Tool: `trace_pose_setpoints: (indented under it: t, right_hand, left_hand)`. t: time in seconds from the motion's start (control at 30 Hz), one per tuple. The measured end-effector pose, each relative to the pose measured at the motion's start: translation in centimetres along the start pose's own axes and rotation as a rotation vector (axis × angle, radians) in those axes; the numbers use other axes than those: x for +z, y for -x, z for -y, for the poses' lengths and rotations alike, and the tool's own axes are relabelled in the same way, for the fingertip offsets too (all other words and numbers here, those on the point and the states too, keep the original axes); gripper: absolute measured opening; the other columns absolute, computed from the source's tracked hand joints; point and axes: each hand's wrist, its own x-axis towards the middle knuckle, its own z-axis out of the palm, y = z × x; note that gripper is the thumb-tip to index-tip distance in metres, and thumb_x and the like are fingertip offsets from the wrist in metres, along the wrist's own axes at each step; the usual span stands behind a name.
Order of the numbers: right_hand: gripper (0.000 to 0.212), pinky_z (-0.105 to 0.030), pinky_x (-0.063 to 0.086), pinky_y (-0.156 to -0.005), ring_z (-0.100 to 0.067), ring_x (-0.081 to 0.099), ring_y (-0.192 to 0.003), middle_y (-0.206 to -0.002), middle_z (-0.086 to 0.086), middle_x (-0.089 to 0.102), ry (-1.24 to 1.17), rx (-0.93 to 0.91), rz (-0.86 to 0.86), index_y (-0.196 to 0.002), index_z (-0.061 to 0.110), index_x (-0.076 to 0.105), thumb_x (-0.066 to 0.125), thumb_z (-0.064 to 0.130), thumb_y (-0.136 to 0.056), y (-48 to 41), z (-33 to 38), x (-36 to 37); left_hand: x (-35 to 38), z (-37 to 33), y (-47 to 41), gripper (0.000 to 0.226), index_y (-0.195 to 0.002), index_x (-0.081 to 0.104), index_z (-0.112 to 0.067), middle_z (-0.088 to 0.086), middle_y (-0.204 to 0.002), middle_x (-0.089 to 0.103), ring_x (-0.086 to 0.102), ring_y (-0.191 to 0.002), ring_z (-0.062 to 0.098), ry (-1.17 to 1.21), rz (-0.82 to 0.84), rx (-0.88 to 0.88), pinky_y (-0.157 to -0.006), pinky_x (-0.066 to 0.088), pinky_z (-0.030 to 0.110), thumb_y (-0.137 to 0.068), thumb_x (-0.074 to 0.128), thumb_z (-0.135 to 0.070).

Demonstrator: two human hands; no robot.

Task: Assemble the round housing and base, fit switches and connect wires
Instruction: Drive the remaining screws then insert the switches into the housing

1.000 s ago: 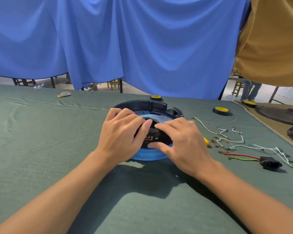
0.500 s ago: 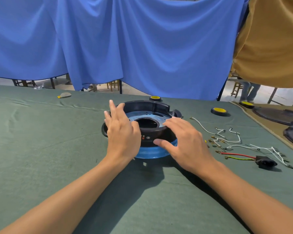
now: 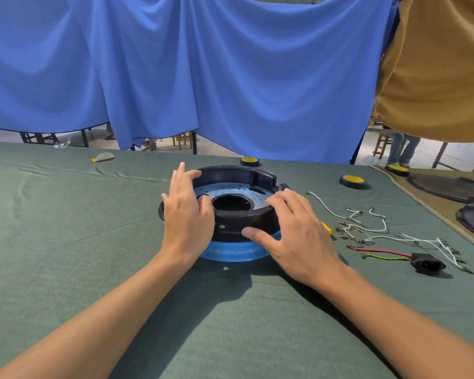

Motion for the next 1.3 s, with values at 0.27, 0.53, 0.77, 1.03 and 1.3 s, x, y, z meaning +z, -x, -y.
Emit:
trace_pose_setpoints:
  t: [0.27, 0.53, 0.77, 1.03, 1.3]
  right_hand:
    - [0.057, -0.036, 0.040, -0.100, -0.016, 0.043, -0.121, -0.129, 0.002, 0.053, -0.087, -0.164, 0.035, -0.131, 0.019, 0.052, 0.062, 0.051, -0.085, -0.3, -0.2, -0.9]
    - [0.048, -0.030, 0.033, -0.110, -0.016, 0.045, -0.128, -0.139, 0.004, 0.052, -0.042, -0.050, 0.028, -0.135, 0.018, 0.055, 0.065, 0.032, -0.090, -0.4, -3.5, -2.2]
    - [0.023, -0.045, 0.049, -0.088, -0.025, 0.062, -0.098, -0.106, -0.003, 0.070, -0.142, -0.129, -0.094, -0.108, 0.014, 0.072, 0.056, 0.014, -0.091, -0.4, -0.7, -2.4]
    - [0.020, -0.041, 0.048, -0.087, -0.025, 0.057, -0.104, -0.107, -0.003, 0.069, 0.192, 0.117, 0.018, -0.102, 0.018, 0.073, 0.056, 0.020, -0.092, 2.1, -7.3, -8.2]
    - [0.019, -0.037, 0.051, -0.083, -0.028, 0.060, -0.100, -0.109, -0.002, 0.070, 0.368, 0.542, 0.306, -0.101, 0.030, 0.069, 0.058, 0.042, -0.090, 4.2, -12.3, -11.9]
  left_hand:
    - [1.1, -0.1, 1.3, 0.039, -0.064, 0.059, -0.013, -0.003, -0.061, 0.062, 0.059, -0.067, 0.020, -0.387, 0.007, 0.580, -0.085, 0.032, 0.037, -0.096, 0.041, -0.024]
    - [0.3, 0.6, 0.6, 0.037, -0.068, 0.065, -0.009, -0.003, -0.077, 0.068, 0.056, -0.091, 0.011, -0.242, 0.051, 0.486, -0.083, 0.019, 0.035, -0.091, 0.038, -0.021]
    - [2.2, -1.6, 2.9, 0.032, -0.112, 0.068, -0.009, 0.003, -0.100, 0.072, 0.068, -0.087, 0.025, -0.490, 0.088, 0.739, -0.084, 0.039, 0.040, -0.090, 0.052, -0.025]
    - [3.0, -1.1, 2.9, 0.027, -0.107, 0.070, -0.004, 0.007, -0.097, 0.070, 0.066, -0.085, 0.029, -0.585, -0.003, 0.864, -0.080, 0.046, 0.041, -0.087, 0.056, -0.014]
    - [4.7, -3.3, 2.9, 0.026, -0.091, 0.067, -0.009, 0.007, -0.081, 0.067, 0.059, -0.074, 0.031, -0.805, 0.007, 0.707, -0.075, 0.033, 0.042, -0.093, 0.047, -0.026]
